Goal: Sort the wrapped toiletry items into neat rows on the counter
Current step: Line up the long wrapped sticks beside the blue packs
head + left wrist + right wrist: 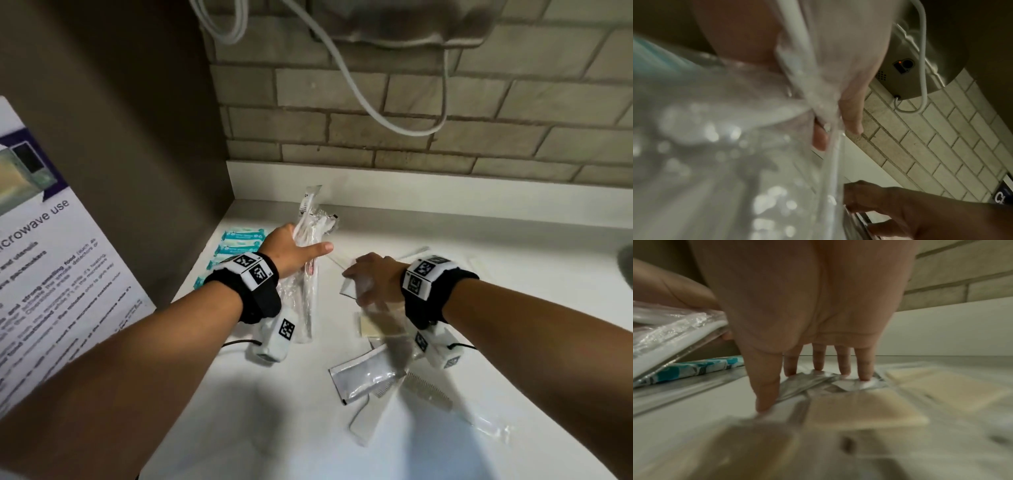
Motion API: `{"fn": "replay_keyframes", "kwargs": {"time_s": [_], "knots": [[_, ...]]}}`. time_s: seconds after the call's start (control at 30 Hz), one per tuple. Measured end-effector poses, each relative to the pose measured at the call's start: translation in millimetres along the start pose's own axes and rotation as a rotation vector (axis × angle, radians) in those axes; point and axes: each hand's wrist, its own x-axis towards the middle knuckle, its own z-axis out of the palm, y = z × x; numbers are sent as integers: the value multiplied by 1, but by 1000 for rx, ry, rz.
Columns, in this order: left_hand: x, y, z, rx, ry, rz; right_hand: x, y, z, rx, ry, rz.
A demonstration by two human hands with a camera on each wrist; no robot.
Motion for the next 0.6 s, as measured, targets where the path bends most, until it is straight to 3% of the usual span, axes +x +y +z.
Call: {"fn": "replay_keyframes", "kwargs": {"time_s": [0.4, 0.6], "knots": [[-21, 33, 23, -17, -4, 54, -65, 70, 11, 27, -62, 108], [-31, 46, 28, -21, 15, 64, -71, 52, -13, 105, 28, 57]]}}
